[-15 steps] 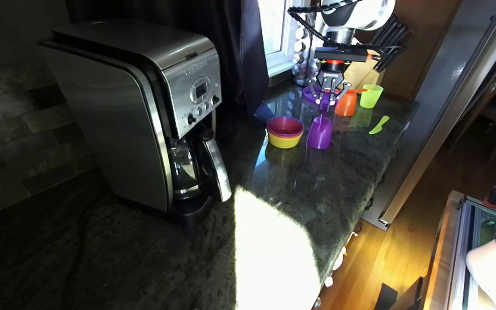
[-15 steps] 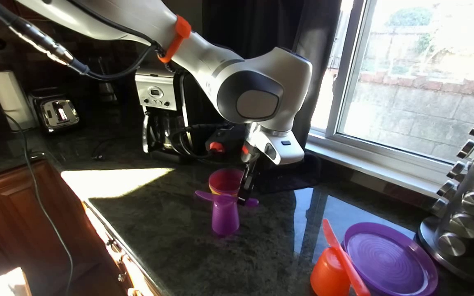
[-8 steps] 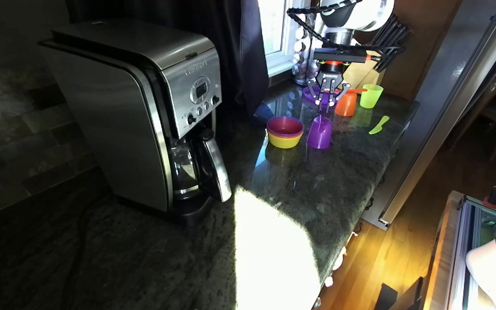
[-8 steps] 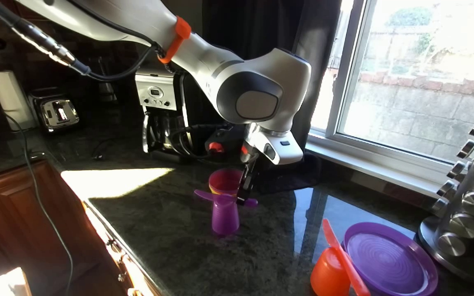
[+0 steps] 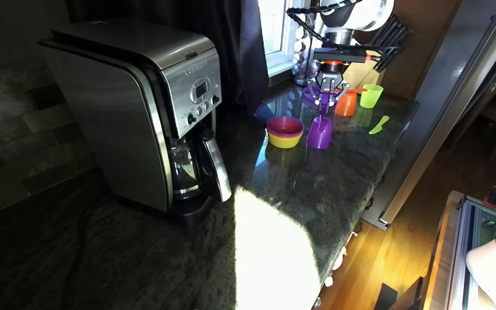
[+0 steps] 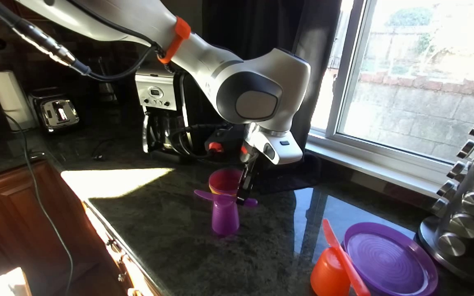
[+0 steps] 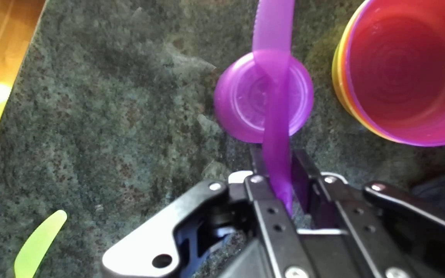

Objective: Pick up the purple knife and put it on top of the purple cup

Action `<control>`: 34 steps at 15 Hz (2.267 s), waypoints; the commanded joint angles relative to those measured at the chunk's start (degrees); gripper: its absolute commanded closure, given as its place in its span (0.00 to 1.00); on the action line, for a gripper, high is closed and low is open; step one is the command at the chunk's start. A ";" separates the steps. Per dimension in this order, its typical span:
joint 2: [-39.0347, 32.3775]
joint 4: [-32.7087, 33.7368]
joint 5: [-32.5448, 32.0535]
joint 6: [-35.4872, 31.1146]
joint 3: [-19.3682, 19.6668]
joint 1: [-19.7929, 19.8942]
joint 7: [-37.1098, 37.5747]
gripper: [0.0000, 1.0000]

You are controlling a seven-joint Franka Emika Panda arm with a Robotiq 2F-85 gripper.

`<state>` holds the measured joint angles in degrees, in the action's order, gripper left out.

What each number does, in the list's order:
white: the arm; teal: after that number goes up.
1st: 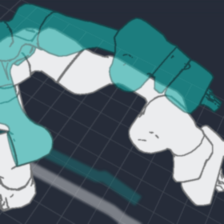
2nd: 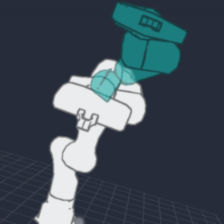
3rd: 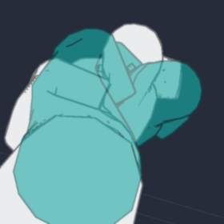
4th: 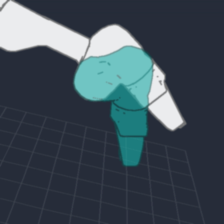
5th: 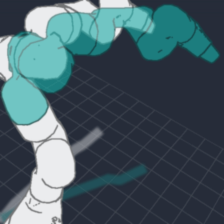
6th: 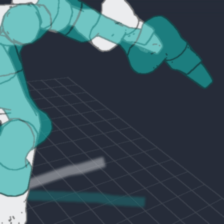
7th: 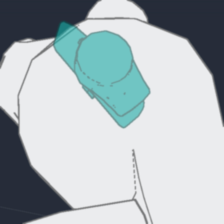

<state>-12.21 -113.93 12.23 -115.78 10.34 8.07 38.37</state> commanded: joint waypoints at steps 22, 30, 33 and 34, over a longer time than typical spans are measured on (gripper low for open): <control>0.84 -0.91 0.22 0.54 -0.06 -0.05 -2.71 0.94; 0.73 -0.96 -0.09 0.28 -0.06 -0.28 -2.59 0.94; 0.62 -0.93 -0.29 0.19 -0.13 -0.40 -2.47 0.82; 0.63 -0.95 -0.34 0.20 -0.14 -0.43 -2.44 0.74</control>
<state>-12.17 -114.04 12.17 -115.74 10.24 7.89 36.27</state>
